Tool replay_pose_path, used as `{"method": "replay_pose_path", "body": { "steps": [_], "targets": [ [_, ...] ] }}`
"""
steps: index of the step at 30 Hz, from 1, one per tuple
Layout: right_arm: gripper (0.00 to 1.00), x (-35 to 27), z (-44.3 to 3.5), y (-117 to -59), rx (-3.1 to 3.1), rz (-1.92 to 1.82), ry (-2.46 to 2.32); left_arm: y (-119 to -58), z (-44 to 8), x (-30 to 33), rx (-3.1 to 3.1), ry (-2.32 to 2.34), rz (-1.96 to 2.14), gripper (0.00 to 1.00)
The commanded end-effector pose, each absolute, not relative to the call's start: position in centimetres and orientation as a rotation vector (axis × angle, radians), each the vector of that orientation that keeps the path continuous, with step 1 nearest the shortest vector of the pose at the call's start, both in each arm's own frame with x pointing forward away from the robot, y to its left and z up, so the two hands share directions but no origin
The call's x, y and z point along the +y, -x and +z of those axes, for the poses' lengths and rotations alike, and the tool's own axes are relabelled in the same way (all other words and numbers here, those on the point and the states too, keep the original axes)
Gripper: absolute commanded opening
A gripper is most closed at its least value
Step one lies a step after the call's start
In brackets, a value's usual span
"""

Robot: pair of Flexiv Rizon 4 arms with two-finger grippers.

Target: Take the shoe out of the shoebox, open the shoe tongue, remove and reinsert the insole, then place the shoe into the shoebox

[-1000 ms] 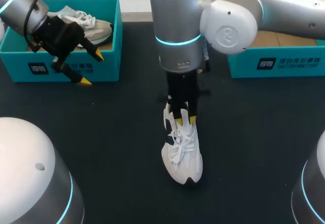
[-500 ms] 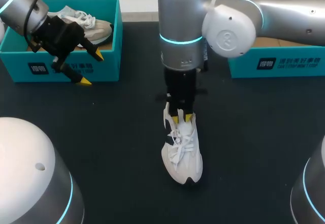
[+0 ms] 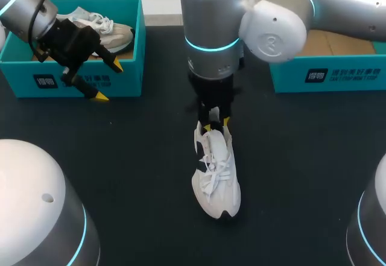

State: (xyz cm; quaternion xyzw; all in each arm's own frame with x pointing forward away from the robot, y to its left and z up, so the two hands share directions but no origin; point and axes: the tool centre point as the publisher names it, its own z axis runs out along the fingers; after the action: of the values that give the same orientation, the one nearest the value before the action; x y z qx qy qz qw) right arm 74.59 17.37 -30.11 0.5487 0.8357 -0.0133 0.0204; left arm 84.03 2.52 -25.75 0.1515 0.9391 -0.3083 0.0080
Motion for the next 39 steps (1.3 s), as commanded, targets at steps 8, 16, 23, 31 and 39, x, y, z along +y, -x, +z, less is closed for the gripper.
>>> {"method": "replay_pose_path", "body": {
  "steps": [8,16,23,31,39],
  "targets": [
    [0.47,17.7,-29.0,-75.6,2.749,0.081,-0.770,-83.9,-25.7,2.5,2.936,-0.474,-0.959,1.00],
    [1.00,17.9,-28.0,-76.4,2.723,-0.018,-0.449,-83.9,-25.7,2.5,2.936,-0.474,-0.959,1.00],
    [1.00,17.9,-28.0,-76.4,2.723,-0.018,-0.449,-83.9,-25.7,2.5,2.936,-0.474,-0.959,1.00],
    [1.00,18.3,-28.8,-77.8,2.776,-0.051,-0.310,-83.9,-25.7,2.5,2.936,-0.474,-0.959,1.00],
    [1.00,18.7,-29.3,-81.6,2.848,-0.055,-0.190,-83.9,-25.7,2.5,2.936,-0.474,-0.959,1.00]
  ]
}}
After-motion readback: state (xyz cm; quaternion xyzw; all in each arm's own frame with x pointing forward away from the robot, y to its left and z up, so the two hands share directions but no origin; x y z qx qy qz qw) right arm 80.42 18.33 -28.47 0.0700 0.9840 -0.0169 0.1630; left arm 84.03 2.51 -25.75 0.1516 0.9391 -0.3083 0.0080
